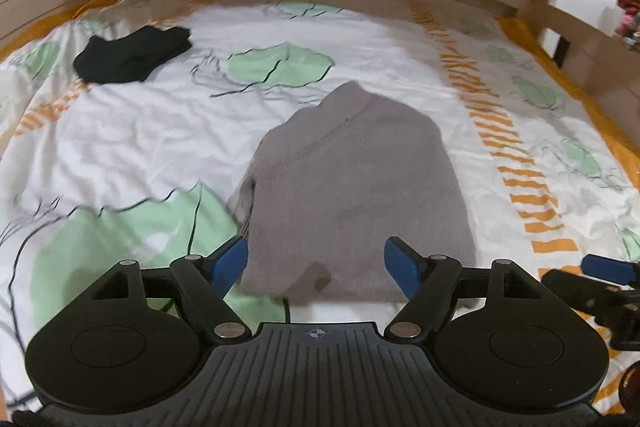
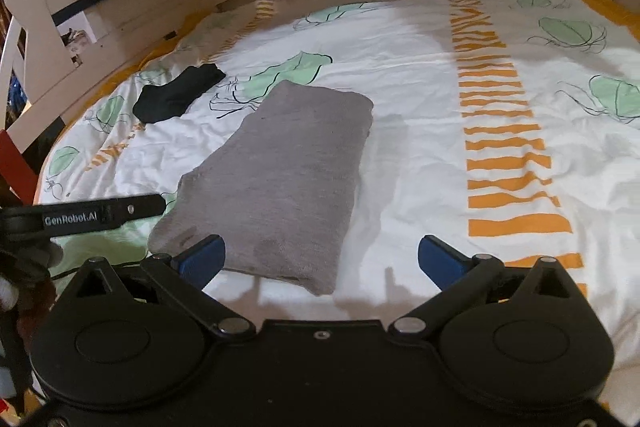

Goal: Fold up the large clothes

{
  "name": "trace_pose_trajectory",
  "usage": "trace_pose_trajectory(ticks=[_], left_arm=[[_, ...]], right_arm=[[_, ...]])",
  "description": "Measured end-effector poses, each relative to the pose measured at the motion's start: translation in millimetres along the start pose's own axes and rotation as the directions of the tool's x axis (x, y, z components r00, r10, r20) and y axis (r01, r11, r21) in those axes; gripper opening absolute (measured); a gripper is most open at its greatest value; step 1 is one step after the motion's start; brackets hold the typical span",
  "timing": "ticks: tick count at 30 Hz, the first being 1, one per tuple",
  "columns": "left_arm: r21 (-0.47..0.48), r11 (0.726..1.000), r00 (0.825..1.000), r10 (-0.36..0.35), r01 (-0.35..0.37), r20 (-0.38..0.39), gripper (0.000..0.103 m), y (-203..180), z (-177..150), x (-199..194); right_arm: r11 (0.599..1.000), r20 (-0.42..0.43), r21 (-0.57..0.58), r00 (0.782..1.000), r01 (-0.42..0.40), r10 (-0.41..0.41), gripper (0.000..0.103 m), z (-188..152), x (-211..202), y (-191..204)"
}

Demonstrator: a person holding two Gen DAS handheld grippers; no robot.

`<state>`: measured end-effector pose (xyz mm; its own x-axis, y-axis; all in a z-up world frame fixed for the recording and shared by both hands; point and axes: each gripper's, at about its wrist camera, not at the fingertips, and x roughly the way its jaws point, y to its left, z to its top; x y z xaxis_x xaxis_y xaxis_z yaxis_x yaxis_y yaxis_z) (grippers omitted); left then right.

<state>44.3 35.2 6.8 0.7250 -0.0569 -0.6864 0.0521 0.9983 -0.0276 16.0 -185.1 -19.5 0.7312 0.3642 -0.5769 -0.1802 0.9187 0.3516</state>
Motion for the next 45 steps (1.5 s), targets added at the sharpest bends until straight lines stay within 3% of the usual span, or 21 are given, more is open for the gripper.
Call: trace_pose_trajectory(ticks=[6,13,29,36,45], left_arm=[[-0.034,0.999,1.0,0.002,-0.003,-0.012,0.074,0,-11,-8],[0.021,0.996,0.996,0.085,-0.085,-0.004,0.074,-11,-21,-19],[0.058,0.991,0.992,0.121,-0.122,0.027,0.074,-22,-36,-41],[0.045,0.996,0.997,0.075,-0.075,-0.004,0.074,-21,-41,-44],[0.031,0.997,0.997,0.071,-0.07,-0.04,0.074,-22,-45,-38]], right_arm=[[0.999,0.011,0.019,1.0,0.027,-0.027,0.103,-2,-11,0],[0.999,0.023,0.003,0.999,0.04,-0.04,0.103,-4,-17,5],[0.996,0.024,-0.041,0.997,0.077,-0.076,0.103,-8,-18,14],[0.996,0.027,-0.044,0.997,0.078,-0.077,0.103,-9,-19,13],[0.996,0.024,-0.04,0.997,0.078,-0.077,0.103,-10,-20,12]])
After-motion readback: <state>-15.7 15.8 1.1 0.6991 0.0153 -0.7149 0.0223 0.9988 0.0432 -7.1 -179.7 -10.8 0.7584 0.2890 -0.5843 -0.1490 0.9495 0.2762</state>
